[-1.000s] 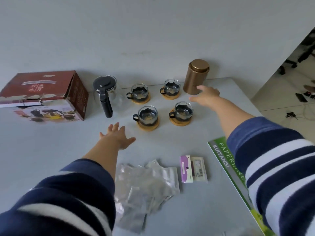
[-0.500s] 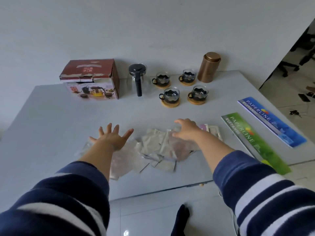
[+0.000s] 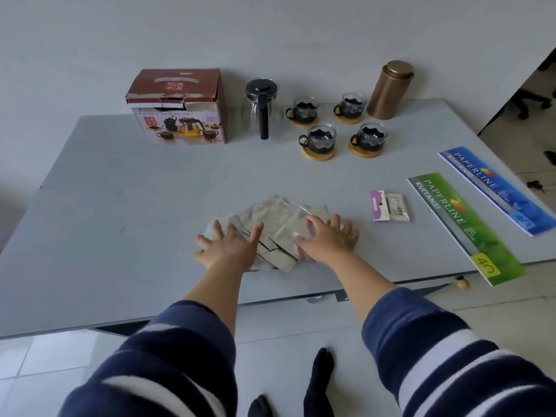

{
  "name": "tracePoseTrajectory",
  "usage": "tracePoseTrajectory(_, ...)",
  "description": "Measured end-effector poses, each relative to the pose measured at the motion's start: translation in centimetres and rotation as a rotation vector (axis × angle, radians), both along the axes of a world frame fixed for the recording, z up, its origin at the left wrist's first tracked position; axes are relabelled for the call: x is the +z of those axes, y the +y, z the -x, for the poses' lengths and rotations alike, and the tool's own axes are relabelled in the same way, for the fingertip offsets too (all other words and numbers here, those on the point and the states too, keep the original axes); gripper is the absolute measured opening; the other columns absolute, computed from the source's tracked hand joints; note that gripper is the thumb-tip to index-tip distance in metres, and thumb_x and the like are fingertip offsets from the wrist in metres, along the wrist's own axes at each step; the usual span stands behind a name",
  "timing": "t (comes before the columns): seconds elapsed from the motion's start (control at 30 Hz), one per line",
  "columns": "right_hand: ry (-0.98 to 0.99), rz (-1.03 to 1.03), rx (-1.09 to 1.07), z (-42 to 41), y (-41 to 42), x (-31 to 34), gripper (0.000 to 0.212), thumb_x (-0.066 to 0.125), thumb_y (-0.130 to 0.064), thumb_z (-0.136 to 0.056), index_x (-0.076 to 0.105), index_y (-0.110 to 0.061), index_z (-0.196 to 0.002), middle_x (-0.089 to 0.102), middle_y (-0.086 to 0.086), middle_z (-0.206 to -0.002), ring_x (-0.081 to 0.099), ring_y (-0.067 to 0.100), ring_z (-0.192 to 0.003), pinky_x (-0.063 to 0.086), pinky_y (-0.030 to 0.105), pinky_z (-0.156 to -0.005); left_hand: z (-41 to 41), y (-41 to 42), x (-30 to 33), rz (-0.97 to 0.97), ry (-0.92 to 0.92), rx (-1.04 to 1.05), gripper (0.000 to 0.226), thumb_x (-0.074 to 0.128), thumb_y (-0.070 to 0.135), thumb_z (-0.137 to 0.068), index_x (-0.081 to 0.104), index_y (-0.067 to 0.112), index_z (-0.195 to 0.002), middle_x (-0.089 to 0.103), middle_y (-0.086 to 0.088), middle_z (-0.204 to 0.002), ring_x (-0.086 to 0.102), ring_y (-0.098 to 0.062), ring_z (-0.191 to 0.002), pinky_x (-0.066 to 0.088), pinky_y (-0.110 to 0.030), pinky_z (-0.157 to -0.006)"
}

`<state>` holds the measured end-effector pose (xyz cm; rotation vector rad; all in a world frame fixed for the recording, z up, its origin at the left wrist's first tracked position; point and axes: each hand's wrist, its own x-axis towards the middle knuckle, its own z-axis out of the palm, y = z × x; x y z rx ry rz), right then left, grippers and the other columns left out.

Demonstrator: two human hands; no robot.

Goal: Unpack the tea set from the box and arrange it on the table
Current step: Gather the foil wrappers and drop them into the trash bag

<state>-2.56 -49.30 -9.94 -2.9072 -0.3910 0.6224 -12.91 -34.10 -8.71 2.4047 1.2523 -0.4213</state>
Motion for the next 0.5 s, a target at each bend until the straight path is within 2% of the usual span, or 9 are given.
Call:
tracePoseTrajectory(0.07,0.034,-0.066,-0.008,1.0,0.9,0.2,0.055,0.042,-0.058,-0.086,0.032,-0.047,-0.139,0.027,0.007,-0.147,0.013,0.041,-0.14,0.017,0.05,-0.115,-0.6,-1.0,0.0,0.044,-0.162,0.039,0.087,0.039,0.072,-0.084,0.019,0.022,-0.152,0.019,-0.003,-0.158,0.022,-0.036,-0.139,0.033,-0.047,-0.105)
tracePoseTrajectory(0.13,0.026,-0.155,-0.02,1.5,1.7,0.7,0.047,0.04,-0.04,-0.091,0.036,-0.047,-0.138,0.031,0.006,-0.144,0.021,0.038,-0.136,0.026,0.047,-0.111,-0.9,-1.6,0.0,0.111,-0.298,0.091,0.095,0.06,0.057,-0.082,0.016,0.011,-0.152,0.027,-0.012,-0.154,0.027,-0.037,-0.137,0.028,-0.041,-0.11)
tracePoseTrajectory(0.2,0.049,-0.284,-0.1,1.8,2.3,1.1,0.056,0.046,-0.026,-0.091,0.032,-0.042,-0.142,0.031,0.007,-0.143,0.03,0.034,-0.132,0.033,0.041,-0.106,-1.0,-1.6,-0.6,0.174,-0.364,0.17,0.101,0.072,0.048,-0.076,0.017,0.007,-0.151,0.035,-0.015,-0.147,0.032,-0.036,-0.134,0.03,-0.04,-0.111)
tracePoseTrajectory(0.23,0.089,-0.342,-0.164,1.9,2.6,1.2,0.066,0.053,-0.022,-0.088,0.025,-0.037,-0.146,0.029,0.008,-0.143,0.034,0.034,-0.131,0.036,0.039,-0.105,-1.0,-1.5,-0.7,0.225,-0.385,0.223,0.1,0.076,0.044,-0.072,0.022,0.007,-0.148,0.041,-0.014,-0.142,0.037,-0.036,-0.131,0.036,-0.04,-0.109)
tracePoseTrajectory(0.3,0.166,-0.402,-0.263,2.2,3.1,1.0,0.085,0.065,-0.02,-0.082,0.015,-0.025,-0.15,0.027,0.01,-0.144,0.041,0.035,-0.13,0.039,0.036,-0.103,-0.8,-1.3,-0.8,0.328,-0.415,0.291,0.086,0.08,0.036,-0.068,0.035,0.009,-0.136,0.055,-0.012,-0.128,0.051,-0.034,-0.12,0.05,-0.041,-0.095)
tracePoseTrajectory(0.37,0.18,-0.39,-0.269,2.6,3.3,0.6,0.087,0.068,-0.021,-0.081,0.015,-0.016,-0.149,0.032,0.013,-0.144,0.044,0.034,-0.13,0.04,0.037,-0.103,-0.4,-1.1,-0.6,0.396,-0.408,0.285,0.069,0.08,0.028,-0.069,0.046,0.01,-0.126,0.062,-0.009,-0.115,0.062,-0.031,-0.106,0.055,-0.036,-0.079)
tracePoseTrajectory(0.4,0.178,-0.382,-0.266,2.7,3.3,0.4,0.085,0.071,-0.022,-0.08,0.019,-0.012,-0.147,0.036,0.013,-0.143,0.045,0.033,-0.129,0.041,0.037,-0.102,-0.3,-0.9,-0.7,0.424,-0.41,0.276,0.062,0.081,0.024,-0.069,0.051,0.01,-0.122,0.065,-0.009,-0.111,0.064,-0.03,-0.1,0.056,-0.036,-0.077)
tracePoseTrajectory(0.5,0.256,-0.374,-0.281,2.3,3.0,0.3,0.089,0.084,-0.021,-0.066,0.034,-0.007,-0.138,0.048,0.011,-0.137,0.05,0.03,-0.126,0.046,0.036,-0.1,-0.1,-0.2,-0.8,0.551,-0.446,0.272,0.048,0.081,0.01,-0.068,0.063,0.012,-0.113,0.069,-0.007,-0.1,0.067,-0.028,-0.092,0.057,-0.04,-0.084)
